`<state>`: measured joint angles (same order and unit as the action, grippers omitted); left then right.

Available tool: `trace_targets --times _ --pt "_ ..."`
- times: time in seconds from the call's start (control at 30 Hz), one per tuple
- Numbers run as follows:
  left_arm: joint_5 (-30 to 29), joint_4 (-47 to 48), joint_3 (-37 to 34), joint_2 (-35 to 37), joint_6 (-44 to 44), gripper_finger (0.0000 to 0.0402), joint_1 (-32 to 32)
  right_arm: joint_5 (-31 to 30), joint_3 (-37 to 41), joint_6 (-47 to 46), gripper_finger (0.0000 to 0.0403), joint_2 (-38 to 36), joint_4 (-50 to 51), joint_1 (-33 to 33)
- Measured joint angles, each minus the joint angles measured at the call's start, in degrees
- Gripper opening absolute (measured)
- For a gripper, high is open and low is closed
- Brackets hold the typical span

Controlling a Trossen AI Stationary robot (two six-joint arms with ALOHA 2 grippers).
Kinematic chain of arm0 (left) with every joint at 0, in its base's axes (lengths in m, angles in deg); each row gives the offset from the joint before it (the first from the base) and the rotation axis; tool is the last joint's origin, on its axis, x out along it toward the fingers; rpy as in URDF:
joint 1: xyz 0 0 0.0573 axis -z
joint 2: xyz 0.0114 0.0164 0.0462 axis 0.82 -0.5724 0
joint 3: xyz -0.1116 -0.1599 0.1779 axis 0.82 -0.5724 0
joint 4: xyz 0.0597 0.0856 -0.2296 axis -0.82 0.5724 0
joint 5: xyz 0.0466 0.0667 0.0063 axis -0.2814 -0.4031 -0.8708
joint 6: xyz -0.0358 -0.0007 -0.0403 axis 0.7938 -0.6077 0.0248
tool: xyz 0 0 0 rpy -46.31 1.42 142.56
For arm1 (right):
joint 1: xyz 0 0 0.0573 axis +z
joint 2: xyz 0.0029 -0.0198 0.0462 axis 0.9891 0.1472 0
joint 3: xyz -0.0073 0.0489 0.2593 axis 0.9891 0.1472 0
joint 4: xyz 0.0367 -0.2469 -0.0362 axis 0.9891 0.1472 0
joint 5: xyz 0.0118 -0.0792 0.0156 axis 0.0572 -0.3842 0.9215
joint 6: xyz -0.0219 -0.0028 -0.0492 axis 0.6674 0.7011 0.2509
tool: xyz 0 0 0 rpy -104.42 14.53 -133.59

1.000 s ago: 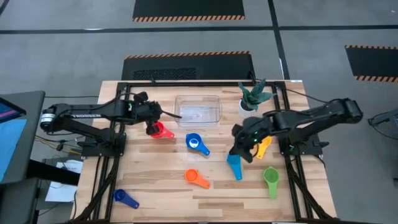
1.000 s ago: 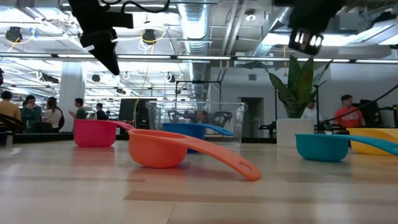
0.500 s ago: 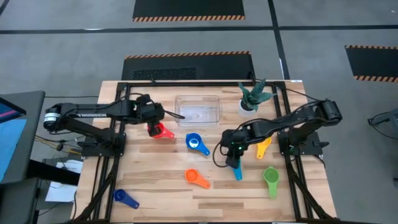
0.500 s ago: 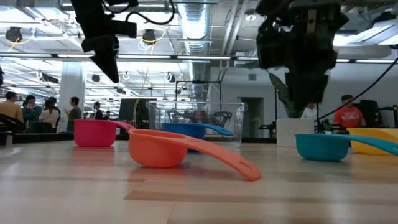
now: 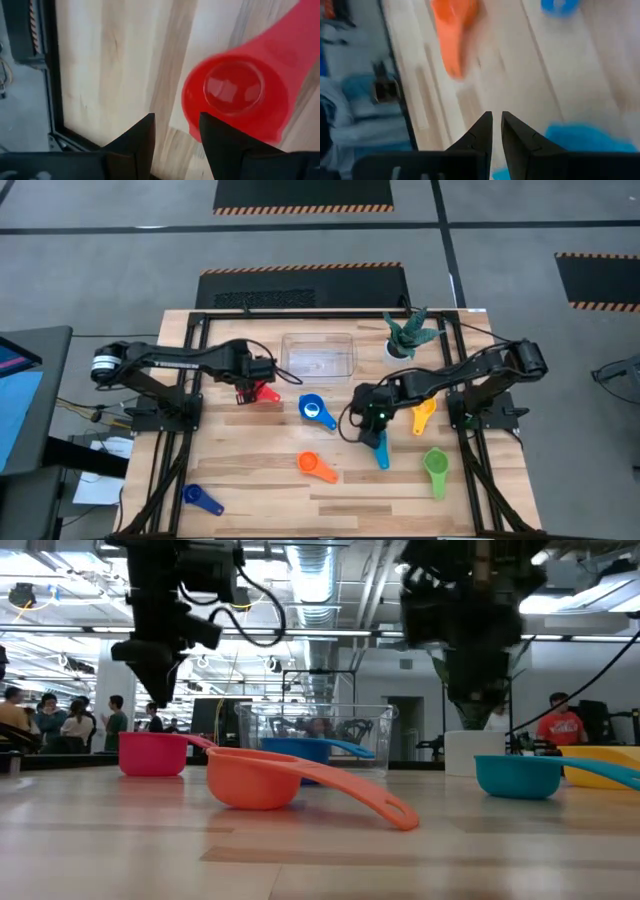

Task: Nest measuring cups in basket
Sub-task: Put the red measuring cup into the transparent bin

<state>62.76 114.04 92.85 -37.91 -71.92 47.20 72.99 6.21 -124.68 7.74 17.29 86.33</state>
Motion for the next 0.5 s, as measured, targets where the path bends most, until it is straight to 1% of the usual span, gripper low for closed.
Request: trace_targets --times 0.1,0.23,0.27,0.33,0.4,0.5 --pt "-0.1 0.4 0.0 -0.8 -0.3 0.0143 -0.1 -1.0 0.0 0.9 0.0066 -1.6 -1.6 -1.5" --pt "-0.7 -0.1 0.0 -0.5 -2.3 0.0143 -0.9 -1.0 0.1 1.0 0.0066 -3.4 -0.9 -3.3" --pt "-1.2 0.0 0.0 -0.1 -3.7 0.0143 -1.2 -0.9 0.1 1.0 0.0066 -3.7 -1.0 -3.6" --pt "-1.8 -2.8 -0.7 0.5 -7.7 0.0143 -2.0 -0.9 0.0 1.0 0.0066 -4.0 -2.9 -4.1" --pt "-1.3 -4.5 -2.1 0.8 -12.2 0.0143 -3.0 -0.8 0.1 1.0 0.0066 -4.7 -3.2 -4.3" --pt "1.5 -7.5 -4.3 0.9 -17.9 0.0143 -4.9 -0.8 0.0 1.0 0.0066 -4.6 -5.9 -4.3"
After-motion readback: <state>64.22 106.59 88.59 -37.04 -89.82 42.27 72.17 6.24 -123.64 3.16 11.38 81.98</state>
